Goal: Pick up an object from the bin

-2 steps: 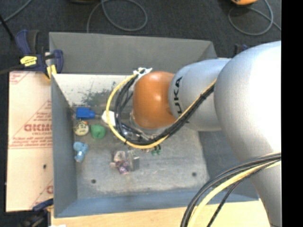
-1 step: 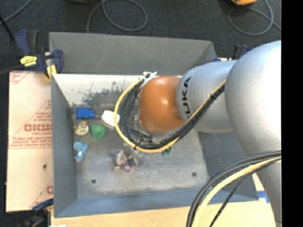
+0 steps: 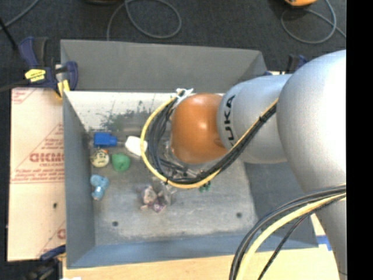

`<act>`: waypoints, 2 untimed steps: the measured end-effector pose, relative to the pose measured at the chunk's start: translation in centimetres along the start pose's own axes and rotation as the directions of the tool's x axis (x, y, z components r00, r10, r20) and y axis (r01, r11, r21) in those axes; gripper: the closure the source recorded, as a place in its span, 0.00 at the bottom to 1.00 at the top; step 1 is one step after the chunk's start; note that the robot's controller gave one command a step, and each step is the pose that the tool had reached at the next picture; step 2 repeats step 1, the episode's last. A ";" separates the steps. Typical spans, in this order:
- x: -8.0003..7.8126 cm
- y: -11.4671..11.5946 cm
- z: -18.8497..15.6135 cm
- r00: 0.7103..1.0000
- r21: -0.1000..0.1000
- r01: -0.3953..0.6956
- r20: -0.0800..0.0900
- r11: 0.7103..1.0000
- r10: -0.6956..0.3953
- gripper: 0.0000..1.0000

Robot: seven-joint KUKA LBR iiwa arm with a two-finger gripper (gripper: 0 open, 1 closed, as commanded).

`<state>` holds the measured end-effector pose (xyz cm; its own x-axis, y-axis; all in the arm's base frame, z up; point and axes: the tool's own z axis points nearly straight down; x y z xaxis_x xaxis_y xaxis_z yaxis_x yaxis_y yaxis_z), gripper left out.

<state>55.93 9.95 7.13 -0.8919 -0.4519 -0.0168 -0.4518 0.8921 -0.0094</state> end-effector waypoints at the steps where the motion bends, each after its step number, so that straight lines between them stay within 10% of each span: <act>1: -0.1 0.1 -3.7 1.000 -0.002 0.004 -0.007 1.000 -0.004 1.00; 2: -0.1 0.1 -3.7 1.000 -0.002 0.004 -0.007 1.000 -0.004 1.00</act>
Offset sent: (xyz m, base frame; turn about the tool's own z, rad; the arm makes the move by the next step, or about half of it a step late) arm 0.0065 -0.0300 0.1716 -0.0658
